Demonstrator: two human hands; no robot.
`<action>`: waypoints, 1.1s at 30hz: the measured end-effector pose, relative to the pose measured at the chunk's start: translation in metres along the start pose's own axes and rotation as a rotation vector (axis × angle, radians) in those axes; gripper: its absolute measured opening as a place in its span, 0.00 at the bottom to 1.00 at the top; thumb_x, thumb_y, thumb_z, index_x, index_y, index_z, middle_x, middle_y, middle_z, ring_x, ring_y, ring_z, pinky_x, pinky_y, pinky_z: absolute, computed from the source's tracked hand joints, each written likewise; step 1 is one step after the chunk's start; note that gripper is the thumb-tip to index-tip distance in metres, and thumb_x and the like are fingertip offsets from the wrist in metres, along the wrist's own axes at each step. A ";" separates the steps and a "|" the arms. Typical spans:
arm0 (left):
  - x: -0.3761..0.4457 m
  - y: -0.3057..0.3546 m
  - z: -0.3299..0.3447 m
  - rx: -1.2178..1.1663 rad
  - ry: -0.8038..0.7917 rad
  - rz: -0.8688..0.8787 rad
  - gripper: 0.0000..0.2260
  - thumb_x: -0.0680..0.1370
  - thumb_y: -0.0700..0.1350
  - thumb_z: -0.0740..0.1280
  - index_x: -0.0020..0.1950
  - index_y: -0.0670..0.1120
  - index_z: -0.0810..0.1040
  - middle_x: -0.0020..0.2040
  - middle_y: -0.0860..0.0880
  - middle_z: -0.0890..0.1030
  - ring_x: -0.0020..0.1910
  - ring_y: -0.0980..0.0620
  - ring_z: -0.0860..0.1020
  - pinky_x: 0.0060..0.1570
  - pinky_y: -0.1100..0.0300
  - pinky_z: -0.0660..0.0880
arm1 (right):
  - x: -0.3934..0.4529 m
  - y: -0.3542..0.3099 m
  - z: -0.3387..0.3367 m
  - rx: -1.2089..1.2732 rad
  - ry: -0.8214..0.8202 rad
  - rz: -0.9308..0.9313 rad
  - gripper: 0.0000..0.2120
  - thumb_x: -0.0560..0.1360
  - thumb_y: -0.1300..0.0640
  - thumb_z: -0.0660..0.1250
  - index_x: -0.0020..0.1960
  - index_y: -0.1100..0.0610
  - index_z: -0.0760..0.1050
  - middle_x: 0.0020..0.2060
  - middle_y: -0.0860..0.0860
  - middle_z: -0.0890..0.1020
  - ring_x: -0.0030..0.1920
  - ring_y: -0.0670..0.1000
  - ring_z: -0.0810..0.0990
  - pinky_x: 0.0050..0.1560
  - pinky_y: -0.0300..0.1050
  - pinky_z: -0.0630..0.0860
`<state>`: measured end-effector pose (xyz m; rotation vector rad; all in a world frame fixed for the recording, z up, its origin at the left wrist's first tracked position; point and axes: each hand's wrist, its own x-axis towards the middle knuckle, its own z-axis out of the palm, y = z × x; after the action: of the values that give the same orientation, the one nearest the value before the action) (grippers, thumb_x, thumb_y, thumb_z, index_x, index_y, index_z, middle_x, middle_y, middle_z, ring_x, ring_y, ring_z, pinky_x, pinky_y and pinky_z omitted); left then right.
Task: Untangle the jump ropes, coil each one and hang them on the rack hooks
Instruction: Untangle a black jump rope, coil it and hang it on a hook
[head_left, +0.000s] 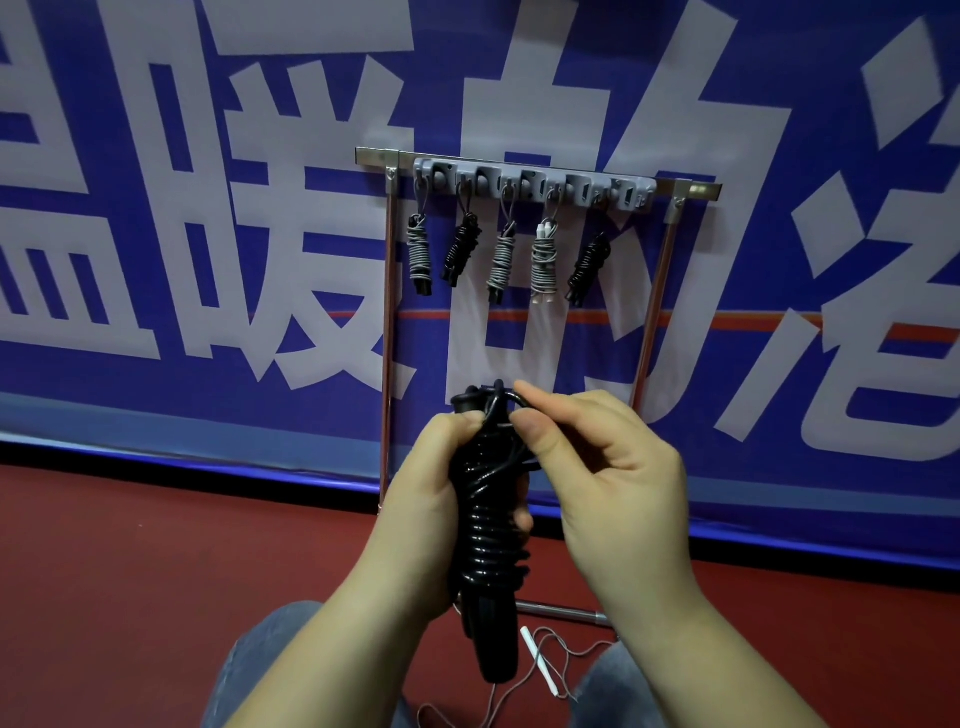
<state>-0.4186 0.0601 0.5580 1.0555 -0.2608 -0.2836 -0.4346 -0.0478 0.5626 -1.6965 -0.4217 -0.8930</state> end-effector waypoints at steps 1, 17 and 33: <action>0.000 0.000 0.000 -0.007 -0.005 0.002 0.17 0.64 0.55 0.60 0.37 0.41 0.75 0.26 0.43 0.71 0.21 0.49 0.70 0.22 0.62 0.67 | 0.000 0.000 0.001 0.007 0.004 -0.013 0.09 0.70 0.55 0.69 0.50 0.52 0.81 0.37 0.52 0.79 0.36 0.45 0.77 0.36 0.30 0.73; -0.001 0.008 -0.002 -0.056 -0.090 -0.018 0.15 0.65 0.53 0.60 0.30 0.43 0.77 0.27 0.43 0.72 0.20 0.48 0.71 0.24 0.63 0.67 | -0.001 0.013 -0.004 -0.024 -0.045 -0.183 0.14 0.75 0.54 0.64 0.60 0.55 0.76 0.38 0.47 0.75 0.40 0.40 0.76 0.41 0.28 0.70; -0.001 0.014 -0.008 0.002 -0.162 -0.059 0.15 0.66 0.54 0.61 0.32 0.43 0.79 0.27 0.43 0.73 0.21 0.48 0.73 0.25 0.61 0.69 | 0.005 0.007 -0.007 -0.099 -0.012 -0.266 0.10 0.72 0.59 0.67 0.54 0.58 0.79 0.37 0.52 0.79 0.39 0.43 0.77 0.42 0.30 0.72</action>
<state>-0.4153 0.0735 0.5669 1.0445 -0.3757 -0.4231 -0.4291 -0.0573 0.5622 -1.7623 -0.6313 -1.1122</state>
